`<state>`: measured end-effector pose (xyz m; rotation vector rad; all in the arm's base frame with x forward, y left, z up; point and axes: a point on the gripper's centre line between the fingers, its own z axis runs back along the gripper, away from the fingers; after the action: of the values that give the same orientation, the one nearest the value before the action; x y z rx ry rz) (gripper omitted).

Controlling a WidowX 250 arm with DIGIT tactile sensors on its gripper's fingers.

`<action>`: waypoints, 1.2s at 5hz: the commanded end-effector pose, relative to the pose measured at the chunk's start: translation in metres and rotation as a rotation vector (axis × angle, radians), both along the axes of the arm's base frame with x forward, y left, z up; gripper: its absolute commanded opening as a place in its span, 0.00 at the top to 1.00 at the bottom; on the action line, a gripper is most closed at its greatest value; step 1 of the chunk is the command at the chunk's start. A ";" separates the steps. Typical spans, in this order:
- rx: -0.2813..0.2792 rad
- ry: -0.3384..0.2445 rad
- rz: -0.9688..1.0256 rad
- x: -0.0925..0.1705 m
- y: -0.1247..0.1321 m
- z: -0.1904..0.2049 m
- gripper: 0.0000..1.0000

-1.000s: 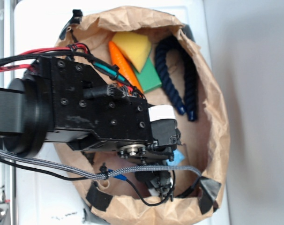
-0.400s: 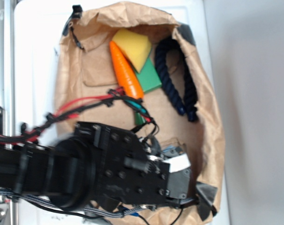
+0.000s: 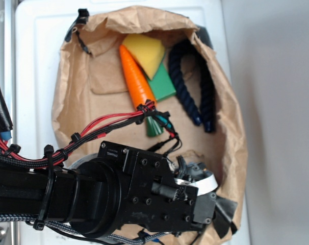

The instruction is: Grab the blue sponge.

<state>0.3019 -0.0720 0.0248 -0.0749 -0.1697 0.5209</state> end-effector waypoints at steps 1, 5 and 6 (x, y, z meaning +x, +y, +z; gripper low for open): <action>-0.073 -0.038 -0.043 0.002 0.032 0.050 1.00; 0.146 0.039 -0.061 -0.017 0.086 0.139 1.00; 0.112 -0.005 -0.097 -0.027 0.096 0.146 1.00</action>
<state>0.2725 0.0154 0.1543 0.0352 -0.1495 0.3950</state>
